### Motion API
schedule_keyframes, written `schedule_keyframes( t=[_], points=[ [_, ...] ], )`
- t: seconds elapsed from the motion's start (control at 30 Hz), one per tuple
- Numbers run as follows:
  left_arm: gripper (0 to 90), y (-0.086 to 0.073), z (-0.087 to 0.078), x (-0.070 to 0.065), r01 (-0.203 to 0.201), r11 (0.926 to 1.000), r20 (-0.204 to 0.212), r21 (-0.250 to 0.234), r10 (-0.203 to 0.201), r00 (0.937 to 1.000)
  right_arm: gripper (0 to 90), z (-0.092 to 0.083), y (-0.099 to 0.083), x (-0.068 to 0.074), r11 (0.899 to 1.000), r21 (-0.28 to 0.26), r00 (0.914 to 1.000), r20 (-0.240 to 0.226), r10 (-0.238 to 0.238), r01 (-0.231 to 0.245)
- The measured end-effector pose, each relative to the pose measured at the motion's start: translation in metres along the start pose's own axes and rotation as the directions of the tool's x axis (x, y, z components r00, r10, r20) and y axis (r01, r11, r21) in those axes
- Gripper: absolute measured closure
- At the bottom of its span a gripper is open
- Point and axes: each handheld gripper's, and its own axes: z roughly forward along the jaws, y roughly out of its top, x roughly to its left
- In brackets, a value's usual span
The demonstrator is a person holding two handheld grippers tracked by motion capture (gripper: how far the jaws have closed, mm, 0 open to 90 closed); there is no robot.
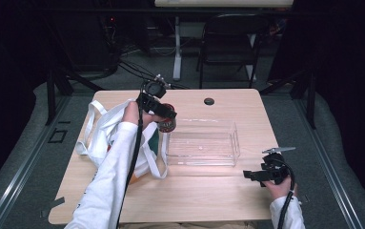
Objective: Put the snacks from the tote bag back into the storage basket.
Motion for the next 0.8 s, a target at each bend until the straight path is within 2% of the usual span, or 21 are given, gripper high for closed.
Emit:
schedule_keyframes(
  t=[0.8],
  points=[
    [25.8, -0.001, 0.04, -0.025, -0.022, 0.9988, 0.043, 0.044, 0.02, 0.9989, 9.0, 0.001, 0.0, 0.0, 1.0, 0.007, 1.0, -0.004, -0.004, 0.004]
  ],
)
